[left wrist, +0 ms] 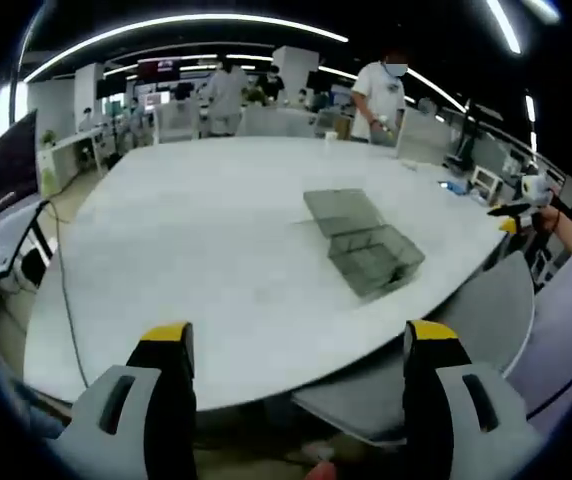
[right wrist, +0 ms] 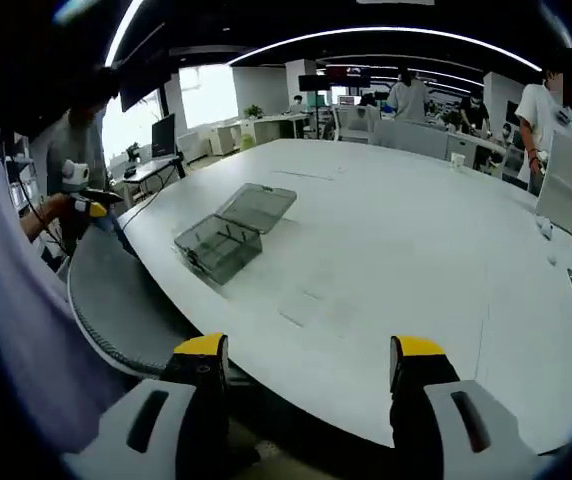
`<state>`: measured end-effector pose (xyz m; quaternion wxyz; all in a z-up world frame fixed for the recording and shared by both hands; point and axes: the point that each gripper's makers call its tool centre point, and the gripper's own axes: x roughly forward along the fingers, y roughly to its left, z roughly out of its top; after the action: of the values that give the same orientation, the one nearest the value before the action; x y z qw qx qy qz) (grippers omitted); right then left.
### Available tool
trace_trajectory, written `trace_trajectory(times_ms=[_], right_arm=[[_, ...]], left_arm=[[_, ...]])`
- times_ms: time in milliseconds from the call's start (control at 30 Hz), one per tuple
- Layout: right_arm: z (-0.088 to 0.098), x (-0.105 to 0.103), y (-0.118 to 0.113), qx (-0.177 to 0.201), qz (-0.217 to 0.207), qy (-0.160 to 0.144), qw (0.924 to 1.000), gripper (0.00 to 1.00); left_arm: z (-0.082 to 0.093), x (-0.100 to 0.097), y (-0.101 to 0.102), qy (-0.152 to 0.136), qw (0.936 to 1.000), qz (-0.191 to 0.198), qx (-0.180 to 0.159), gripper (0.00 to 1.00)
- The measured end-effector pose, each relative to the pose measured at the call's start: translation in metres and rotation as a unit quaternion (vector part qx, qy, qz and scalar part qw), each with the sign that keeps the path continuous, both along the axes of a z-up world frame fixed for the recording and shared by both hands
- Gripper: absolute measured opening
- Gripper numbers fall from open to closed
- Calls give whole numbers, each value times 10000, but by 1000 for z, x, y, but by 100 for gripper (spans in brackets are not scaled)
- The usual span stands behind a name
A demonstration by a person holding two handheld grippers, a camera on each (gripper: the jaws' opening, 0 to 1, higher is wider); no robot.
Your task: Insert the divider into the dual guide fixture by aligning both edges with the guide slots and pushing it downward to the bottom, including one-sided entry, uneven engagement, binding, and posture correction.
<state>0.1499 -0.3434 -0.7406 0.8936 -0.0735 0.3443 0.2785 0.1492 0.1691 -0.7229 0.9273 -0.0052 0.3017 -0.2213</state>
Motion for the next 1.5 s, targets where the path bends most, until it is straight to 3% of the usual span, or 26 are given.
trace_trajectory(times_ms=[567,1500], right_arm=[[-1,4,-3,11,3,-2,10000,62],[4,5,11,38,92,-57,9999,61]], left_arm=[[0,4,-3,-16,10000,-38,-76,85],[5,4,-2,-54,9999,-67,-88,83]])
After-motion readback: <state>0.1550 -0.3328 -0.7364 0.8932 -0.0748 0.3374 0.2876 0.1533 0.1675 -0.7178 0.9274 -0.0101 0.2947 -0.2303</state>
